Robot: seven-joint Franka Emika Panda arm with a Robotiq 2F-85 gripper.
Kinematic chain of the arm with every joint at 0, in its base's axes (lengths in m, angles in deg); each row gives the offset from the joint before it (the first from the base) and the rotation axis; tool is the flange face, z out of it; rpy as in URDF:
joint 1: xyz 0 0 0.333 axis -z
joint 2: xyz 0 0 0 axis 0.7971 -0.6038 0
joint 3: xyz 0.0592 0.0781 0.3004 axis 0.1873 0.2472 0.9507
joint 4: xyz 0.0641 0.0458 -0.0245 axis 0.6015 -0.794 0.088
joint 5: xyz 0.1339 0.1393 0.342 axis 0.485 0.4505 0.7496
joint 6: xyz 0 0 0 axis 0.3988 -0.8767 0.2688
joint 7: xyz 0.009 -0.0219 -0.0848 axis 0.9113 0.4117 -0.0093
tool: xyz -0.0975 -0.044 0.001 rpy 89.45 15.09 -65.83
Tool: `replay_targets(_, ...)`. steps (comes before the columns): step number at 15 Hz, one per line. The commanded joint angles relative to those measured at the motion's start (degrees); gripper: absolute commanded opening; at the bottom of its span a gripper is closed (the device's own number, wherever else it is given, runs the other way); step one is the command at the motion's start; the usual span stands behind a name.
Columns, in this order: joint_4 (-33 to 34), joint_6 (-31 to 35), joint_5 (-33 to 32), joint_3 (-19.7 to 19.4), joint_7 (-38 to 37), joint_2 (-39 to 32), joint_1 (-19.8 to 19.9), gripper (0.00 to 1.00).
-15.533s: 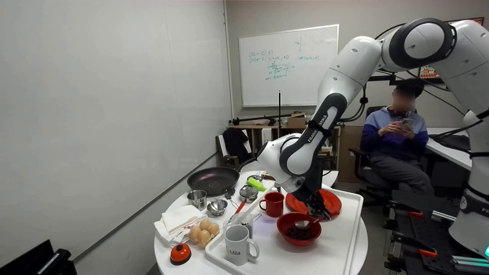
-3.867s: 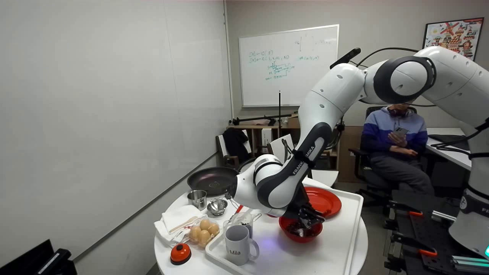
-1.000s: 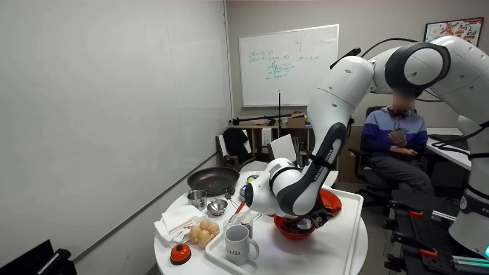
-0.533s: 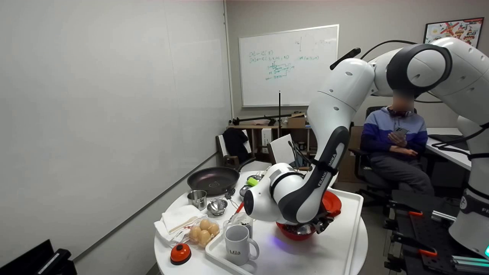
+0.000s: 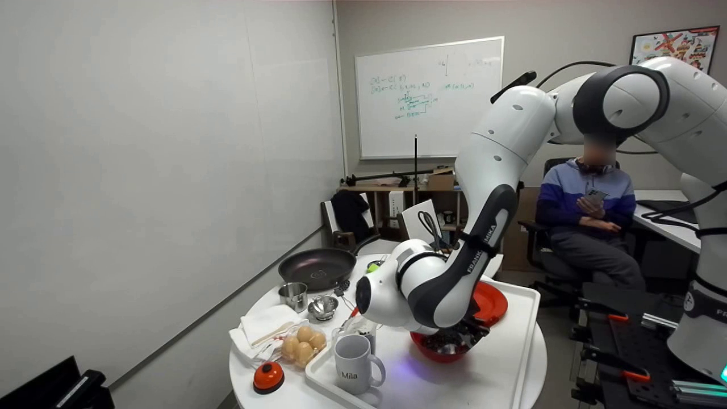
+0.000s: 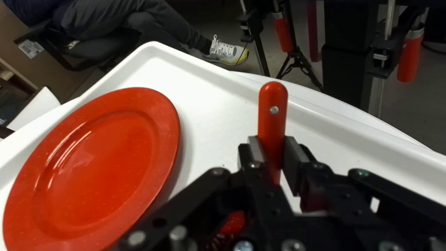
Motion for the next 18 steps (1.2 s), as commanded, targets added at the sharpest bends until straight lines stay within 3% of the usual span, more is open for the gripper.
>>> replay_targets(1,0.9,2.6,3.4,1.5,5.6,0.1,3.6,0.05)
replay_targets(10,-2.7,9.5,10.1,1.0,9.0,4.4,9.7,0.05)
replay_targets(18,-11.3,16.2,10.7,0.9,6.6,12.1,10.0,0.05)
